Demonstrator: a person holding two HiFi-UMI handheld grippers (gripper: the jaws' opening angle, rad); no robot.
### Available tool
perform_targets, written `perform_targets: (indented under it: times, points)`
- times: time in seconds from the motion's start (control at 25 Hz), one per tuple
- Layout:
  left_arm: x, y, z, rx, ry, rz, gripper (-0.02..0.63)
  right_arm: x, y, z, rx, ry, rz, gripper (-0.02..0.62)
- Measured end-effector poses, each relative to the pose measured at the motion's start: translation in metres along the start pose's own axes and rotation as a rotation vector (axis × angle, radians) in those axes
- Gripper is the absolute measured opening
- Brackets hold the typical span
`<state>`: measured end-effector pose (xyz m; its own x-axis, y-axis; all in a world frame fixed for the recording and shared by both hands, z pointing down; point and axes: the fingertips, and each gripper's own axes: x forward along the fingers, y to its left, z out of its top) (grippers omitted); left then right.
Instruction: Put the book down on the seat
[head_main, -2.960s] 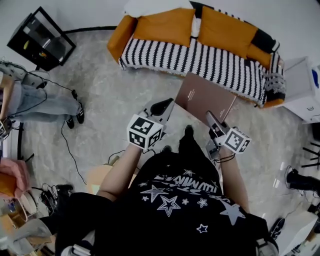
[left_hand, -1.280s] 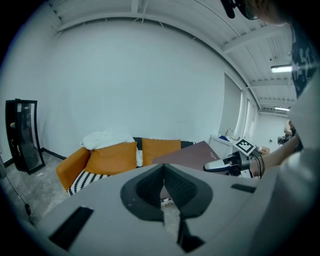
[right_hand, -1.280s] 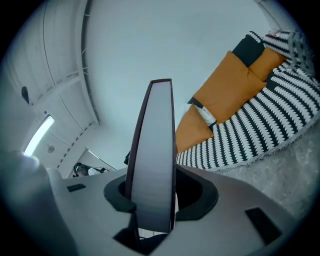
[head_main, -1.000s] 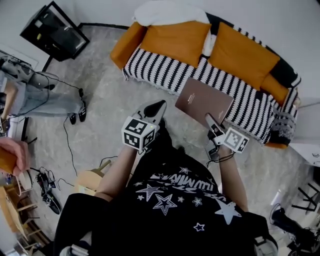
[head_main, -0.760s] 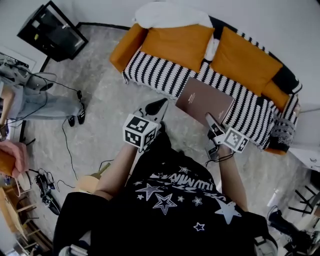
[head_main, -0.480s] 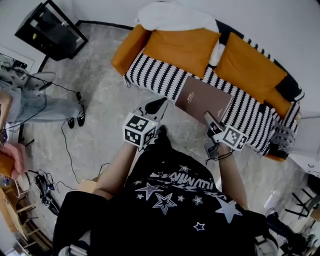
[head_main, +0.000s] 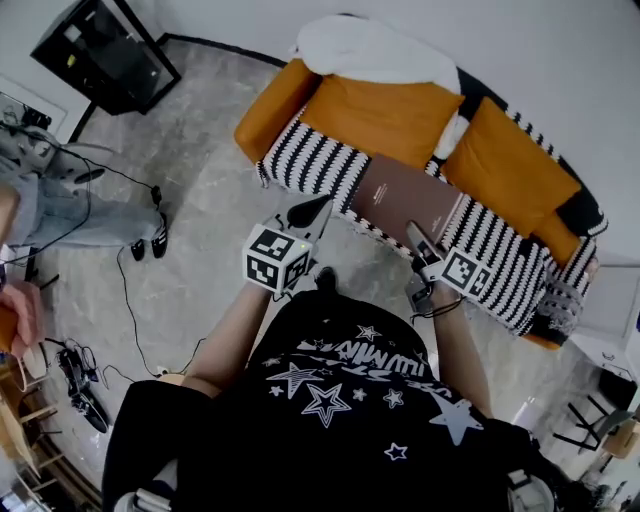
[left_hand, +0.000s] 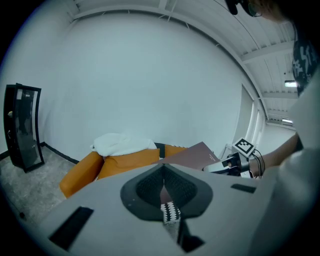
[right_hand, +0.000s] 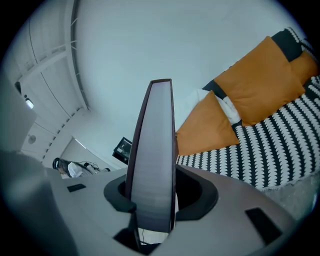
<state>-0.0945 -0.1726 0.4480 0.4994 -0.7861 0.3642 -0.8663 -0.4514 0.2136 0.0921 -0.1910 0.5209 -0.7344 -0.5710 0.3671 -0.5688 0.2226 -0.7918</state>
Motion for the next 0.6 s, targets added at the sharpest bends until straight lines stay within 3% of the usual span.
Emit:
perform_targets:
  times: [0.24,0.6]
  points:
    - [0.001,0.03,0.005,-0.018,-0.007,-0.018,0.008,0.038,0.013,0.0,-0.005,0.02,-0.019,0.156]
    - [-0.001,0.073,0.0,-0.082,-0.019,0.062,0.008,0.091,0.005,0.011,-0.062,0.123,-0.037,0.156]
